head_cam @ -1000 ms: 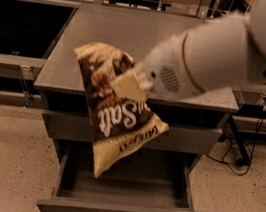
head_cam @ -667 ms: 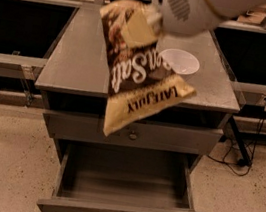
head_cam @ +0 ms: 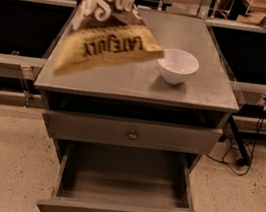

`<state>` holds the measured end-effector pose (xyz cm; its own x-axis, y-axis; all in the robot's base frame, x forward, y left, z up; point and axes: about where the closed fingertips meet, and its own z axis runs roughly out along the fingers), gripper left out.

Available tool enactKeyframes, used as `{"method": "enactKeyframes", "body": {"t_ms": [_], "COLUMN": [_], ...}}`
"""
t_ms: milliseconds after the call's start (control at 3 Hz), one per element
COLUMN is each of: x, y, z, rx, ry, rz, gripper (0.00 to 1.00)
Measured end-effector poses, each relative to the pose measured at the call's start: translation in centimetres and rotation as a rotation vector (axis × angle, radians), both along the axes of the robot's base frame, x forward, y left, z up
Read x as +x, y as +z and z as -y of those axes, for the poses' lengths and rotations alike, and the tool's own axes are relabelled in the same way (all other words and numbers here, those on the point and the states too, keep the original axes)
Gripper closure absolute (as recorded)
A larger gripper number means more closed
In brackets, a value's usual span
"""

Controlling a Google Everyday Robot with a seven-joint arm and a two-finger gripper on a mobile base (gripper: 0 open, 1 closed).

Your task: Pick brown chip bag from middle drawer and place on counter

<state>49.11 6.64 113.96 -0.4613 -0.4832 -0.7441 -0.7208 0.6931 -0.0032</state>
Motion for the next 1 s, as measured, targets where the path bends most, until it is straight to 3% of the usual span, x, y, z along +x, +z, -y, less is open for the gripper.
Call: {"method": "enactKeyframes", "body": {"t_ms": [333,667,1000], "x": [0.4,1.6,7.0], "y": [1.8,-2.5,-14.8], "z": [-5.1,-11.5,-11.6], "rx": [0.053,0.100,0.129], "ry": [0.016,0.164,0.234], "rz": [-0.032,-0.117,-0.193], "gripper": [1.00,0.82,0.59]}}
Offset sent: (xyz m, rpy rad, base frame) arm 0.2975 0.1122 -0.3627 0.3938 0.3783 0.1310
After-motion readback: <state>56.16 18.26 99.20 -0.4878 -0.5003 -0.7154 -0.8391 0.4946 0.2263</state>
